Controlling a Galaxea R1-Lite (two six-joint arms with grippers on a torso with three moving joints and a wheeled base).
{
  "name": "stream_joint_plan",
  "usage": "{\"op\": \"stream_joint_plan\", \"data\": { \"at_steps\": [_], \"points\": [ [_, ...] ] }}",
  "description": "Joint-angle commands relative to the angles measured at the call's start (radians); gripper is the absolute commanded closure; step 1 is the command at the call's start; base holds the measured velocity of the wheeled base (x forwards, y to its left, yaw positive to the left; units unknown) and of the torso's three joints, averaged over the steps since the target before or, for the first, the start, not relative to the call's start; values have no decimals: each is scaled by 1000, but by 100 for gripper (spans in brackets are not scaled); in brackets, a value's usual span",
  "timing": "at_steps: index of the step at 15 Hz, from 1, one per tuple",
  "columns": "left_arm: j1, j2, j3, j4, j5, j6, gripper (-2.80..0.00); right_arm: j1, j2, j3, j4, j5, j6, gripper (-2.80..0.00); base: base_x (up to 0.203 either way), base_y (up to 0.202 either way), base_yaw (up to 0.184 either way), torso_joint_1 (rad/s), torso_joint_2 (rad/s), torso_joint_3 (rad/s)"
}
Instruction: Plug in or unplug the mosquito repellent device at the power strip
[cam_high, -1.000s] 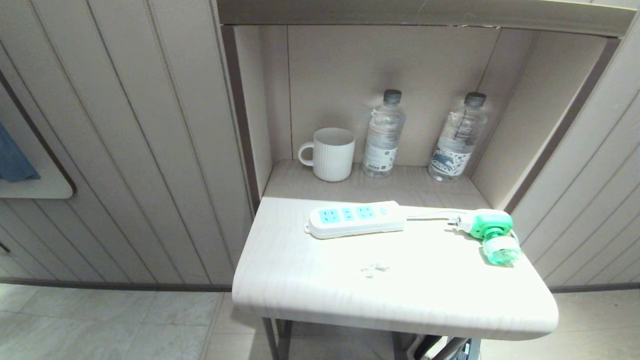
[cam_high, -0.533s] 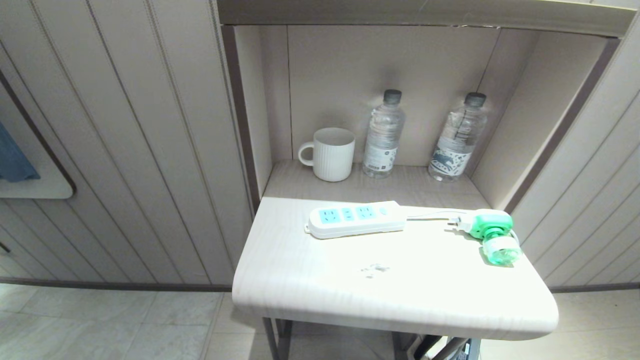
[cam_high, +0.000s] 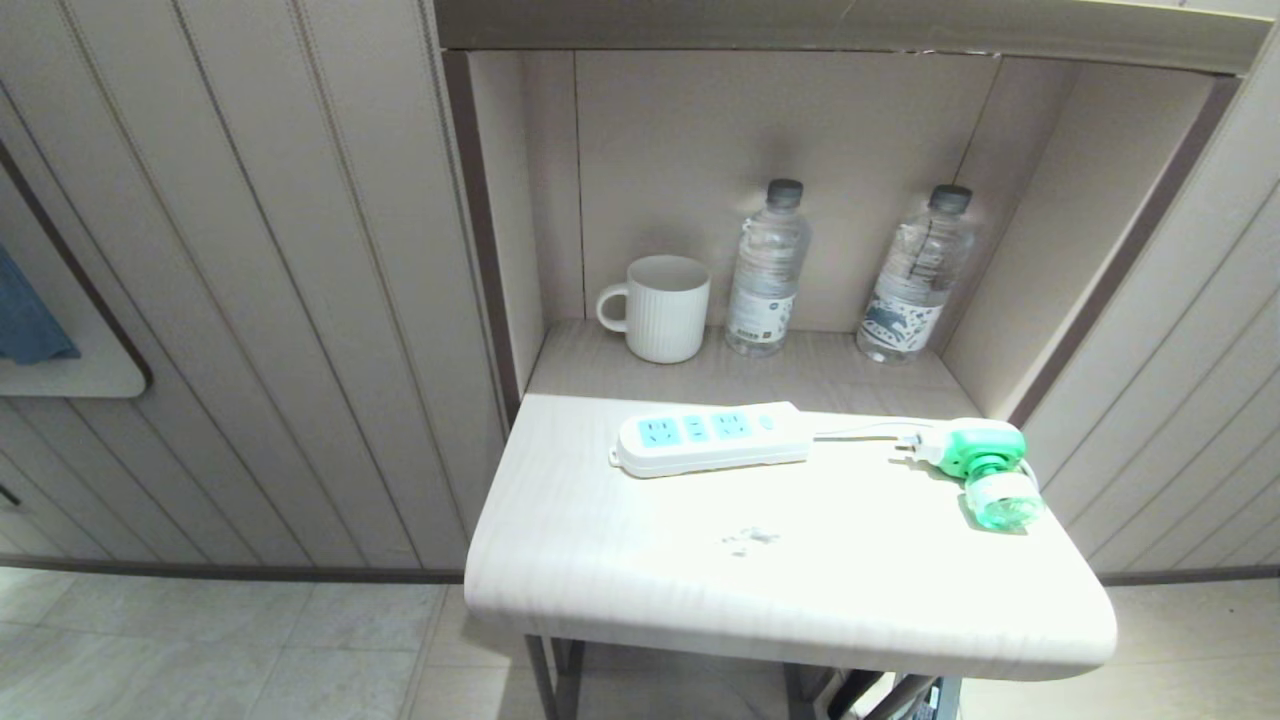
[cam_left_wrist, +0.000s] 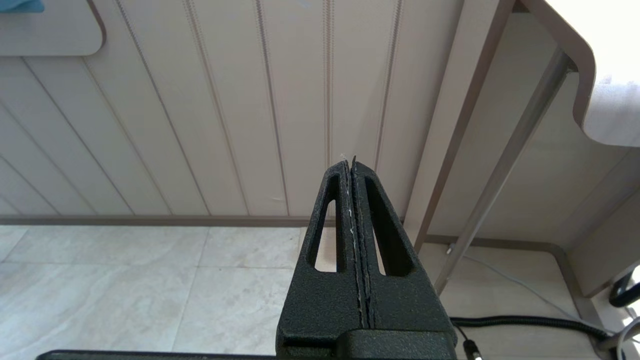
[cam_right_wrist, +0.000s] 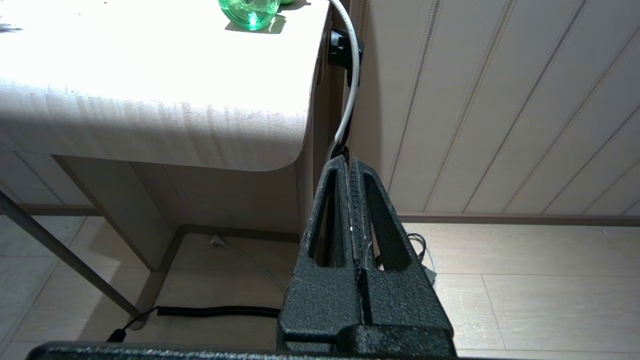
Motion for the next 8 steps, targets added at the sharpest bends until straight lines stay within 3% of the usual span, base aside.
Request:
{"op": "stream_joint_plan", "data": {
  "at_steps": [1, 8],
  "points": [
    [0, 1, 0, 0, -1, 0, 0, 0, 2, 0, 0, 0, 2, 0, 0, 0, 0, 0, 0, 0],
    [0, 0, 0, 0, 0, 0, 0, -2, 3, 0, 0, -5, 9, 0, 0, 0, 0, 0, 0, 0]
  ]
}}
